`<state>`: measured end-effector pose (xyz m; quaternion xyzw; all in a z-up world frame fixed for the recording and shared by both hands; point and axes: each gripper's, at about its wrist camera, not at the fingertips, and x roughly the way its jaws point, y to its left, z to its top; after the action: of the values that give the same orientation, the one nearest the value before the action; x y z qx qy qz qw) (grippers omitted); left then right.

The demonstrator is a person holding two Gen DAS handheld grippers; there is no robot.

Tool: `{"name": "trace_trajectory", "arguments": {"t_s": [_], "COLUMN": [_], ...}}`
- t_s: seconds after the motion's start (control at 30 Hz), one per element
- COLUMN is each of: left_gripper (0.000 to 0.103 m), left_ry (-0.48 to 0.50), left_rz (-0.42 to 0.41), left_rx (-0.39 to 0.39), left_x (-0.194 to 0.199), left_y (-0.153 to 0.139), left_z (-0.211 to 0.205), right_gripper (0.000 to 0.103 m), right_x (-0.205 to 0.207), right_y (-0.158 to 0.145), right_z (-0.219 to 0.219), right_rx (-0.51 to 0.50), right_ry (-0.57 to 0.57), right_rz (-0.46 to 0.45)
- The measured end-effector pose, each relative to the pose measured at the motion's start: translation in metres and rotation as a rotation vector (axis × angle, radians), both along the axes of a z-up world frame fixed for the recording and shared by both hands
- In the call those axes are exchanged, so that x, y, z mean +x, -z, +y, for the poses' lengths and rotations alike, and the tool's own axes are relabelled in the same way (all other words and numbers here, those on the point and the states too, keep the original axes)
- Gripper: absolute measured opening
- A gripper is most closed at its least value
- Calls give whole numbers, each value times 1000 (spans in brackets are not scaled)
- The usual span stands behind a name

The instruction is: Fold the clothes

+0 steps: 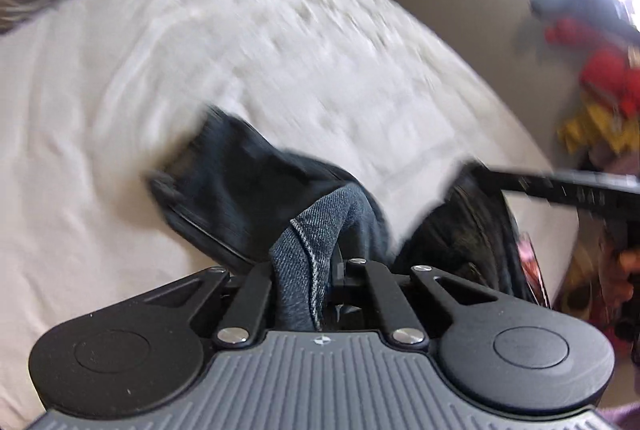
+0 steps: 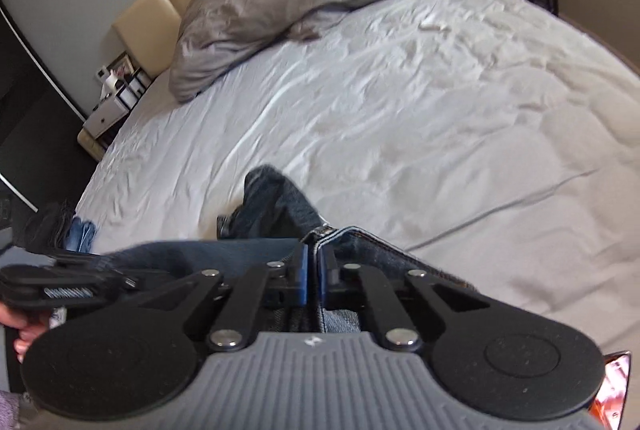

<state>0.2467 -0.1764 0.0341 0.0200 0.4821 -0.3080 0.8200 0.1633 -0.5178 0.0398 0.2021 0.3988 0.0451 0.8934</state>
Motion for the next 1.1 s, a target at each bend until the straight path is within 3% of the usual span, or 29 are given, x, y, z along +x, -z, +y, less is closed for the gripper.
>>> {"name": "trace_trajectory", "arguments": {"t_s": [0.2,0.37,0.5,0.73,0.83,0.93,1.1], "left_gripper": [3,3,3,5,7,9,10], "left_ry": [-241,-393,-466,-571,-588,-593,-583], "left_rz": [-186,-283,-265,-73,2,50,70], "left_rx": [-80,-128,-137,-114,-109,-144,-185], "left_x": [26,36,40,24,18,13,7], "left_y": [-61,-80,-45,73,114,138,145], "left_z": [94,166,195,229,233,239,249], "right_gripper": [7,7,6,6,7,8,16], "right_x": [21,52,81,122,136,141,132], "right_y": [-21,-22,-6,36,52,59,45], "right_z": [-16,-35,-37,-39,-43,-47,-55], "right_rx": [-73,-124,-163,-315,-364,-369,-303], "right_ry": [119,244,295,398,385,354,259], "right_rz": [-59,-82,-87,-46,-15,-9,23]}}
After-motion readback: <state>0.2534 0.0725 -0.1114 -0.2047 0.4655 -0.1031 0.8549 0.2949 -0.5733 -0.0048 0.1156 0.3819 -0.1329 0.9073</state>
